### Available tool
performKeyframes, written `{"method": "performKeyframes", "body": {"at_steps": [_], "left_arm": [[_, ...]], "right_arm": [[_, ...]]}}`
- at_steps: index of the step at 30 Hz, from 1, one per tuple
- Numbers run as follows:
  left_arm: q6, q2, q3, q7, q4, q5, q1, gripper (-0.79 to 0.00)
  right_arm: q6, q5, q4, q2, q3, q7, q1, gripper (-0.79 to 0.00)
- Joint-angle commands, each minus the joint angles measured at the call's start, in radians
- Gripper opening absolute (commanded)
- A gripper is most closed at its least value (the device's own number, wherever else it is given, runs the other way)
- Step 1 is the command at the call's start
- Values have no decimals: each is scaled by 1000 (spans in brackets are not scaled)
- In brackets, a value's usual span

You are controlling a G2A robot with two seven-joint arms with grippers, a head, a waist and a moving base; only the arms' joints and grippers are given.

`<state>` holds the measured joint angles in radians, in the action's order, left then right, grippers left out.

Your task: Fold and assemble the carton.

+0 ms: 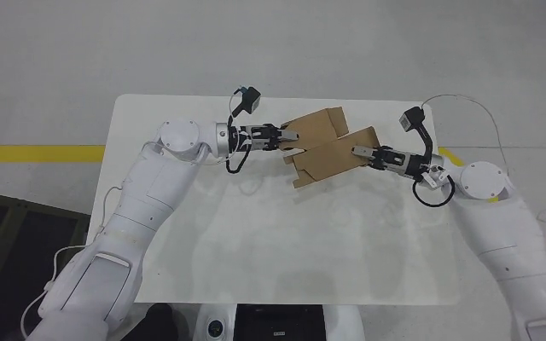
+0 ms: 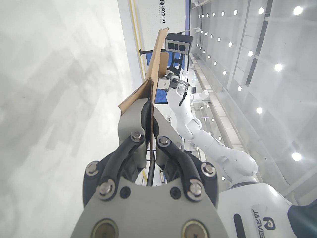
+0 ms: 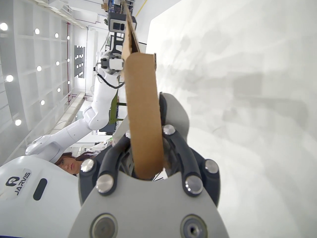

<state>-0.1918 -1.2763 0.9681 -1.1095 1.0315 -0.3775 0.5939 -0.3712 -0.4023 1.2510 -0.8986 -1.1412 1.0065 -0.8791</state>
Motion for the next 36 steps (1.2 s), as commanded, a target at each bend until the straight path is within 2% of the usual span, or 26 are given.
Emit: {"method": "performKeyframes", "body": {"at_steps": [1, 10, 14, 21, 25, 27, 29, 36], "left_arm": [[-2, 1, 3, -8, 1, -5, 0, -785], [-28, 5, 5, -37, 17, 27, 2, -785], [-39, 7, -1, -58, 24, 48, 5, -785], [-96, 8, -17, -125, 37, 67, 4, -785], [-143, 8, -25, -153, 34, 80, 6, -785], [-167, 9, -29, -174, 33, 82, 5, -785], [-187, 8, -32, -195, 34, 75, 6, -785], [-205, 8, -34, -226, 43, 29, 8, -785]], "right_arm": [[-2, 38, -4, 4, -13, -15, -3, 0], [-42, 132, 27, 32, -137, -77, -42, 0], [-121, 74, 89, 37, -152, 38, -46, 0], [-174, -91, 89, 16, -49, 269, 21, 0], [-151, -104, 81, 7, 8, 292, 51, 0], [-146, -123, 83, 4, 34, 296, 61, -55], [-145, -144, 82, 1, 57, 298, 70, -74], [-146, -203, 68, -12, 133, 296, 103, -86]]}}
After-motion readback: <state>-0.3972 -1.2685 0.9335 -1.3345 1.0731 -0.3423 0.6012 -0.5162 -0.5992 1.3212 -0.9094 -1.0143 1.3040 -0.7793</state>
